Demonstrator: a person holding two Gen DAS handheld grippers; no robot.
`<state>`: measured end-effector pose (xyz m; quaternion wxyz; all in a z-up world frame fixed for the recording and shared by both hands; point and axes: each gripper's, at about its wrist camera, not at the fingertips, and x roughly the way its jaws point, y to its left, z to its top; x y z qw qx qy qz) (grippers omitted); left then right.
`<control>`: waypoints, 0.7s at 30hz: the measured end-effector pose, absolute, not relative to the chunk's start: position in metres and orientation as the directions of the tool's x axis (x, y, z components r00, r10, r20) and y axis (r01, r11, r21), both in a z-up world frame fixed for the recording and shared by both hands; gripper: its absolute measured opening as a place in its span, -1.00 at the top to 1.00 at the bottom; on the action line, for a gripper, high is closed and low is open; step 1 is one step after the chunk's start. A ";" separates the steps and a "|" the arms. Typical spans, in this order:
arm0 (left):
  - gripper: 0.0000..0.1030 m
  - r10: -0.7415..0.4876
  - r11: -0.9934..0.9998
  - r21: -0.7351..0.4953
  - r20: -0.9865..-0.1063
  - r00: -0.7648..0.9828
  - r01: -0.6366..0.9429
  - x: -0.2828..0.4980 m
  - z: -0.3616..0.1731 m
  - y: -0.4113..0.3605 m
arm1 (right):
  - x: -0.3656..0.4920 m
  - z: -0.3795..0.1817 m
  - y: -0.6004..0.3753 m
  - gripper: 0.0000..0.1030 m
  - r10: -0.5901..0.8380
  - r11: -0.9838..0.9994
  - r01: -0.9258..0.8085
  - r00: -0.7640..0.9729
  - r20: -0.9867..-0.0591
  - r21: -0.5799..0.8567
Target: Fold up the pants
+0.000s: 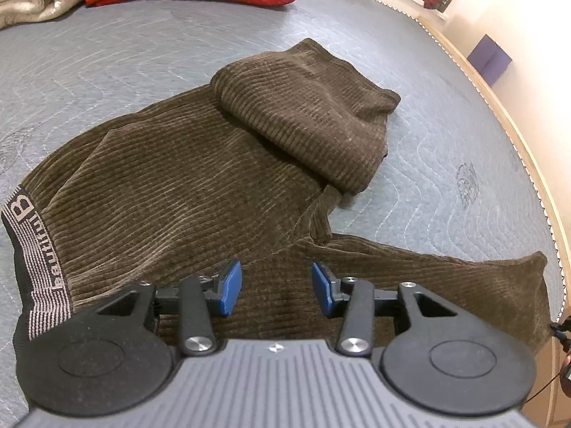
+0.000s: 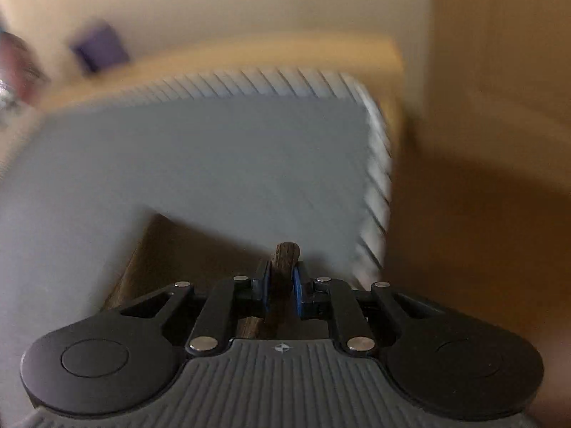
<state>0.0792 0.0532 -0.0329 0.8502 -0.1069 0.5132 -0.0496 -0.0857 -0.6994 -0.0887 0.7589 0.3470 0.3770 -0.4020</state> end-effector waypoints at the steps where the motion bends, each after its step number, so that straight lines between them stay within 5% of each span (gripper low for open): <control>1: 0.01 -0.193 0.973 -0.231 -0.862 0.468 -0.024 0.079 -0.034 0.052 | -0.086 -0.085 -0.700 0.62 -0.363 0.426 0.877 0.393 -0.845 0.225; 4: -0.01 -0.192 0.974 -0.226 -0.865 0.464 -0.020 0.080 -0.036 0.048 | -0.071 -0.051 -0.678 0.61 -0.461 0.472 0.856 0.442 -0.769 0.209; 6: -0.02 -0.192 0.974 -0.227 -0.865 0.463 -0.020 0.082 -0.037 0.046 | -0.060 -0.027 -0.663 0.41 -0.491 0.536 0.815 0.512 -0.705 0.219; 8: -0.02 -0.194 0.974 -0.227 -0.866 0.461 -0.016 0.083 -0.038 0.043 | -0.037 -0.017 -0.650 0.00 -0.429 0.611 0.742 0.602 -0.674 0.274; 16: -0.05 -0.189 0.975 -0.220 -0.871 0.454 -0.016 0.086 -0.043 0.043 | 0.097 -0.071 -0.635 0.00 -0.124 0.729 0.604 0.580 -0.805 0.323; 21: -0.07 -0.184 0.976 -0.216 -0.874 0.449 -0.022 0.088 -0.046 0.046 | 0.139 -0.097 -0.629 0.01 -0.243 0.717 0.681 0.442 -0.863 0.147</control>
